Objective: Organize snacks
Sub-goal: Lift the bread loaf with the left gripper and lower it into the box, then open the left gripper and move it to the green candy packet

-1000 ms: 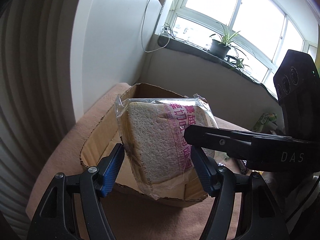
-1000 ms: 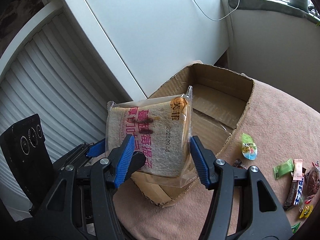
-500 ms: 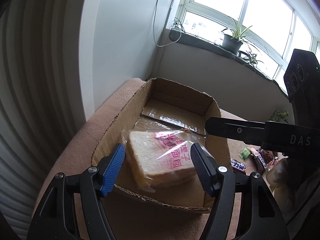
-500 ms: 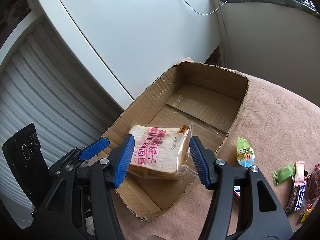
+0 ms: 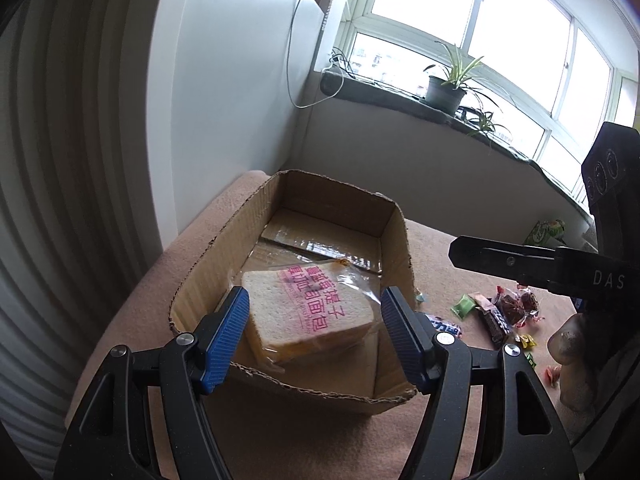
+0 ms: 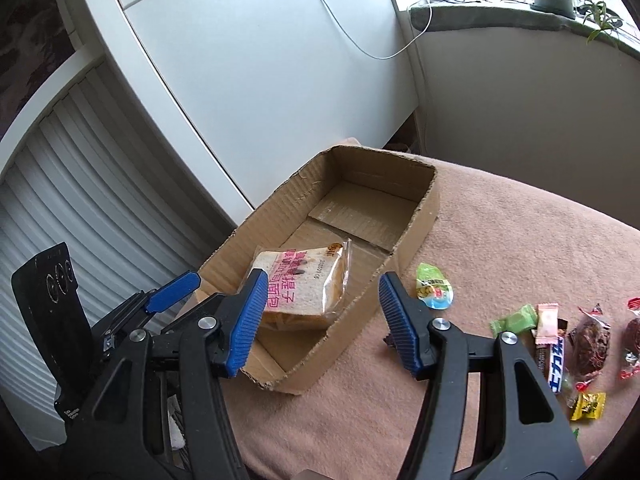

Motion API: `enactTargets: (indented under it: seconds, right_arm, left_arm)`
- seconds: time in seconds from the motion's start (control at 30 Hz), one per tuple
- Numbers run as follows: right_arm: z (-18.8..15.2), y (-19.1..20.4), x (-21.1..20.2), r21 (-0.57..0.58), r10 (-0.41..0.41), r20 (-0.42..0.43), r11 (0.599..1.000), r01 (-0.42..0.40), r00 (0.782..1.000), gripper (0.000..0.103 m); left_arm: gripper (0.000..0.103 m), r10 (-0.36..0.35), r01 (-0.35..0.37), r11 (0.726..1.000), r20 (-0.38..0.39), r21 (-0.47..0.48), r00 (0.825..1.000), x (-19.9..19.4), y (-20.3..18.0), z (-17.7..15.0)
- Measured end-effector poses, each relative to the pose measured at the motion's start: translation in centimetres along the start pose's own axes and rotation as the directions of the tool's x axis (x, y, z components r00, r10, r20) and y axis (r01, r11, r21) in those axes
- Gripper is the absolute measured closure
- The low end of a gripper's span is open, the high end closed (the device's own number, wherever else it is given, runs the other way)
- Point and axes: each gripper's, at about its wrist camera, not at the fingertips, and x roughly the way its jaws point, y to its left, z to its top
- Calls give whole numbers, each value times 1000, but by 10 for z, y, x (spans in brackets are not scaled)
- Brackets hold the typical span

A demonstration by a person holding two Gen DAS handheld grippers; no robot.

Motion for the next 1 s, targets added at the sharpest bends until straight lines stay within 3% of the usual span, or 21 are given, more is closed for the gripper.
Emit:
enactTargets:
  seconds: [0.07, 0.23, 0.43, 0.77, 1.0]
  right_arm:
    - [-6, -6, -16, 1, -29, 30, 1000, 29, 999, 29]
    - [-27, -33, -56, 39, -90, 72, 995, 87, 993, 28]
    - [-69, -76, -102, 139, -233, 117, 966, 217, 965, 17]
    - [-138, -136, -140, 233, -456, 36, 869, 436, 889, 17]
    - [-171, -159, -138, 233, -481, -22, 850, 473, 876, 17]
  left_arm:
    - [35, -6, 6, 1000, 9, 13, 1000, -4, -7, -1]
    - [35, -39, 39, 999, 11, 29, 999, -9, -24, -5]
    - [34, -99, 100, 993, -11, 60, 995, -5, -50, -12]
    - [34, -192, 203, 972, -101, 118, 976, 20, -101, -34]
    - [34, -238, 265, 947, -160, 180, 958, 33, -140, -48]
